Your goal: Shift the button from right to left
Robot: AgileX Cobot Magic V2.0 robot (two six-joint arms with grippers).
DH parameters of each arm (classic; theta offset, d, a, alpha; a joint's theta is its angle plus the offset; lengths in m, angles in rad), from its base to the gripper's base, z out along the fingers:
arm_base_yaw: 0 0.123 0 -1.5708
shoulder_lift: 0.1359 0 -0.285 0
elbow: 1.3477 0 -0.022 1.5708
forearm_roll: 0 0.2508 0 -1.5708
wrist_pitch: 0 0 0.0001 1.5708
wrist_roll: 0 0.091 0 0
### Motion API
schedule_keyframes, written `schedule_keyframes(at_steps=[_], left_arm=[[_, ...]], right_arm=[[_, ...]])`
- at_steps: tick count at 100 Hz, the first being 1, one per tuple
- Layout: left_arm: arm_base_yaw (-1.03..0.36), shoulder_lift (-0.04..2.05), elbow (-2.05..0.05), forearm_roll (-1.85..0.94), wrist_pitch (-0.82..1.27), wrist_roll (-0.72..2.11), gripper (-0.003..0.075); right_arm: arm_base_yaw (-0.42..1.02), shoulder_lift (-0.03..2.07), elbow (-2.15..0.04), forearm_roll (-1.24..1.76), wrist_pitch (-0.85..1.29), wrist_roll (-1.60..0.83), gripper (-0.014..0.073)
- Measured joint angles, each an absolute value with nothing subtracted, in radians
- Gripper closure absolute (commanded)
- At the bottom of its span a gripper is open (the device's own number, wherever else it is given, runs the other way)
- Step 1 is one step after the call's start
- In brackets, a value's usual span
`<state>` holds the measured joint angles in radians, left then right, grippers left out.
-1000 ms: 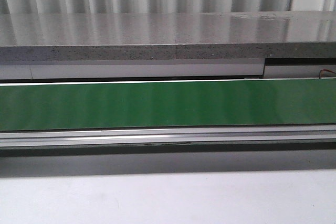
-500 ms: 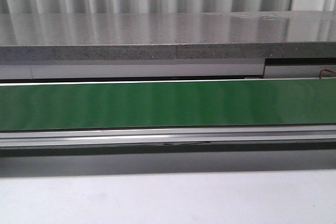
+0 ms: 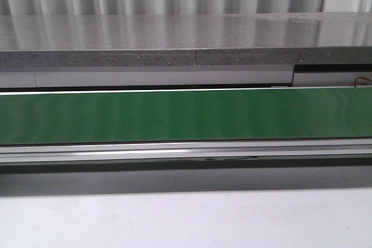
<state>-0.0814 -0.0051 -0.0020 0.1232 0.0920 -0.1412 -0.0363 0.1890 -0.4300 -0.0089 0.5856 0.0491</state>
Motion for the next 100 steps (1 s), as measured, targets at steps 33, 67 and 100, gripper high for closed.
schedule_keyframes(at_steps=[33,67,100], left_arm=[[-0.081,-0.005,-0.002,0.123,0.092,-0.141,0.074],[-0.081,-0.005,-0.002,0.123,0.092,-0.141,0.074],[-0.081,-0.005,-0.002,0.123,0.092,-0.141,0.074]], right_arm=[[-0.036,0.489,-0.582,-0.009,0.801,0.049,0.0661],[-0.036,0.531,-0.582,-0.009,0.804,0.049,0.0398],[-0.036,0.531,-0.582,0.007,0.804,0.049,-0.0022]])
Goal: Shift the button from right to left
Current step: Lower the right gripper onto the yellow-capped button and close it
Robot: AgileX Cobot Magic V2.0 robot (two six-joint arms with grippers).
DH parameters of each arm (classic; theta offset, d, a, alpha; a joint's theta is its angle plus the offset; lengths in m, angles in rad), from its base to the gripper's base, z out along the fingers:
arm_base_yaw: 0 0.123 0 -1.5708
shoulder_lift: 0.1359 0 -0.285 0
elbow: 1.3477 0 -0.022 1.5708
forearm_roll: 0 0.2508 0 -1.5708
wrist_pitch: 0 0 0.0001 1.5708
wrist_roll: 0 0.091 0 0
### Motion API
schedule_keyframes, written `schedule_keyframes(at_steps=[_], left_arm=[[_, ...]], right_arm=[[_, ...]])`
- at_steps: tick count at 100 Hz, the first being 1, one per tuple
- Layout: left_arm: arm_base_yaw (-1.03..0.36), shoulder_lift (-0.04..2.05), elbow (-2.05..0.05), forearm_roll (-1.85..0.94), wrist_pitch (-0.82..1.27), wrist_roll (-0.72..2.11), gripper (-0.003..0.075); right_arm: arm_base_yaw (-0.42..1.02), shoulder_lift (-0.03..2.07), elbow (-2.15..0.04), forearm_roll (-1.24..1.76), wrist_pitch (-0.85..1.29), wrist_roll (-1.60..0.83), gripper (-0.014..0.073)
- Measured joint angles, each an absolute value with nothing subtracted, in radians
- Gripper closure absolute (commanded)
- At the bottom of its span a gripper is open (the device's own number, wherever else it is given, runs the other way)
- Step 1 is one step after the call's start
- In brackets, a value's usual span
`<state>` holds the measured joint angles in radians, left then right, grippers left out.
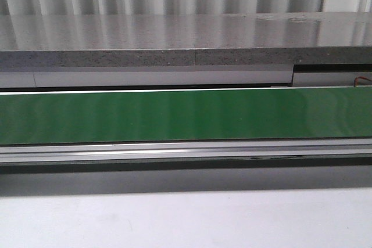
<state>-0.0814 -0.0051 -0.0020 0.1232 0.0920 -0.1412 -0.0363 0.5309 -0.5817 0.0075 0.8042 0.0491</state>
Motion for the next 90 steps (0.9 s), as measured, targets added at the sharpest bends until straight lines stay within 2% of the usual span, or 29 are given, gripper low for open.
schedule_keyframes(at_steps=[25,56,90], left_arm=[[-0.081,-0.005,-0.002,0.123,0.092,-0.141,0.074],[-0.081,-0.005,-0.002,0.123,0.092,-0.141,0.074],[-0.081,-0.005,-0.002,0.123,0.092,-0.141,0.074]], right_arm=[[-0.036,0.577,-0.646,0.024,0.816,0.123,-0.0022],[-0.069,0.861,-0.839,0.006,0.862,0.137,-0.0022],[-0.295,1.116,-1.002,-0.009,0.84,0.084,-0.0022]])
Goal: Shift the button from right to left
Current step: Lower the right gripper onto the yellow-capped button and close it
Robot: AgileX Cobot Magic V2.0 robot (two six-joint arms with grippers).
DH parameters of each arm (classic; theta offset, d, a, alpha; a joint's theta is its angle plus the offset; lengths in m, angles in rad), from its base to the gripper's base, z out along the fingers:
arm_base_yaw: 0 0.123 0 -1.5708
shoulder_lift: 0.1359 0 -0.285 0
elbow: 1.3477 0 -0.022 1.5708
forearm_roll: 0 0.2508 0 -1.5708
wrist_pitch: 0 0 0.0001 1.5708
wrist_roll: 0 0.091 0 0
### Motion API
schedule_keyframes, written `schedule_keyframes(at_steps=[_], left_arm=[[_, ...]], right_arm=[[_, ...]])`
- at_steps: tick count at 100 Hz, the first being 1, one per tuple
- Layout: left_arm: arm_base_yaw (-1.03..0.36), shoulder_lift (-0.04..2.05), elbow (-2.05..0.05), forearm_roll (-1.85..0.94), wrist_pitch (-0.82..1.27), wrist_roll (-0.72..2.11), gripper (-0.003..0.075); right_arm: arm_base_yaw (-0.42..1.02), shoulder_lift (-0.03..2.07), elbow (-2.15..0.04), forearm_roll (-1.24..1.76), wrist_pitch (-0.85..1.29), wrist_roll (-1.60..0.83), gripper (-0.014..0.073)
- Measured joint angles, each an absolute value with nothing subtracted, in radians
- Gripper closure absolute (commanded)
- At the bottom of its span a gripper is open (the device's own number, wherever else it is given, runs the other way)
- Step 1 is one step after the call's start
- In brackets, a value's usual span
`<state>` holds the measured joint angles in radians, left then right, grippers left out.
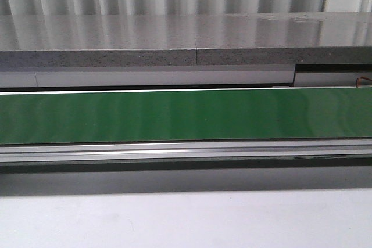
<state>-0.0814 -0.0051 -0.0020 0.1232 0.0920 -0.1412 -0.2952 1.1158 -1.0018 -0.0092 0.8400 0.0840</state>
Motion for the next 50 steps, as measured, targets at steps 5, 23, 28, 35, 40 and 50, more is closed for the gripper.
schedule_keyframes(at_steps=[5,23,28,35,40,50], left_arm=[[-0.081,-0.005,-0.002,0.123,0.092,-0.141,0.074],[-0.081,-0.005,-0.002,0.123,0.092,-0.141,0.074],[-0.081,-0.005,-0.002,0.123,0.092,-0.141,0.074],[-0.081,-0.005,-0.002,0.123,0.092,-0.141,0.074],[-0.081,-0.005,-0.002,0.123,0.092,-0.141,0.074],[-0.081,-0.005,-0.002,0.123,0.092,-0.141,0.074]], right_arm=[[-0.34,1.155,-1.026,0.0,0.835,0.062,-0.0022],[-0.47,1.321,-1.092,0.097,0.755,-0.04,-0.0022],[-0.492,1.376,-1.109,0.13,0.738,-0.069,-0.0022],[-0.517,1.458,-1.136,0.173,0.719,-0.105,-0.0022],[-0.53,1.515,-1.152,0.2,0.703,-0.127,-0.0022],[-0.545,1.622,-1.183,0.253,0.677,-0.186,-0.0022]])
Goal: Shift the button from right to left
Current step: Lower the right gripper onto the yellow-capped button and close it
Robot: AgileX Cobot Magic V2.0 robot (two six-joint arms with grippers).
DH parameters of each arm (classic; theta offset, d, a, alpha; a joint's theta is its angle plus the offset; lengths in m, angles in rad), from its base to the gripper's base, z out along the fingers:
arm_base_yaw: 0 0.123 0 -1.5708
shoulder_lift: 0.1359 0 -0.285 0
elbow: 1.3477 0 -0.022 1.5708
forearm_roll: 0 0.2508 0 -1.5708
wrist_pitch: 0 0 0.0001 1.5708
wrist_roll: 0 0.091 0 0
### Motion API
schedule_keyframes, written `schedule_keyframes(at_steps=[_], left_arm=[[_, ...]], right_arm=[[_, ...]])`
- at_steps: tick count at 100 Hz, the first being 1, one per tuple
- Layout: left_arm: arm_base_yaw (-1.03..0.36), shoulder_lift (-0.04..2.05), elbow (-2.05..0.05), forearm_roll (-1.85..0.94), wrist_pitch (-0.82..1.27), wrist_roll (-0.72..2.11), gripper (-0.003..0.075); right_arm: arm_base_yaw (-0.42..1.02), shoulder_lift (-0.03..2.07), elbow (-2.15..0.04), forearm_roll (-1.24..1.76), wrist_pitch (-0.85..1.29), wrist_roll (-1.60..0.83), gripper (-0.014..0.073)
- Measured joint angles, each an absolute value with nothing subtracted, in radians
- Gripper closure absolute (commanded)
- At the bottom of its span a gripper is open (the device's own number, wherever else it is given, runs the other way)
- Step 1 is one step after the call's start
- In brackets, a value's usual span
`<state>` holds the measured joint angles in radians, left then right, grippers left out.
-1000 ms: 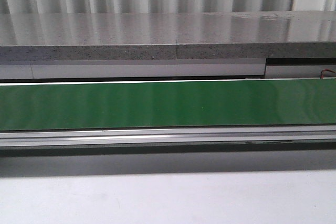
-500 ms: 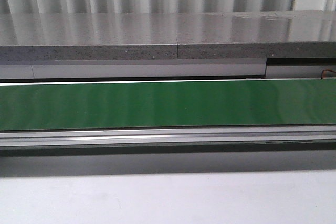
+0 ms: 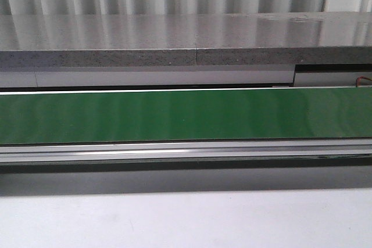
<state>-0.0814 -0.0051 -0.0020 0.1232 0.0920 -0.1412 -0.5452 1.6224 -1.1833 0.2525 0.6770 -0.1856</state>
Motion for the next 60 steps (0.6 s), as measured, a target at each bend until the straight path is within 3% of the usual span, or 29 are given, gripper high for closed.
schedule_keyframes(at_steps=[60], left_arm=[[-0.081,-0.005,-0.002,0.123,0.092,-0.141,0.074]], right_arm=[[-0.549,1.857,-1.213,0.268,0.615,-0.301,-0.0022]])
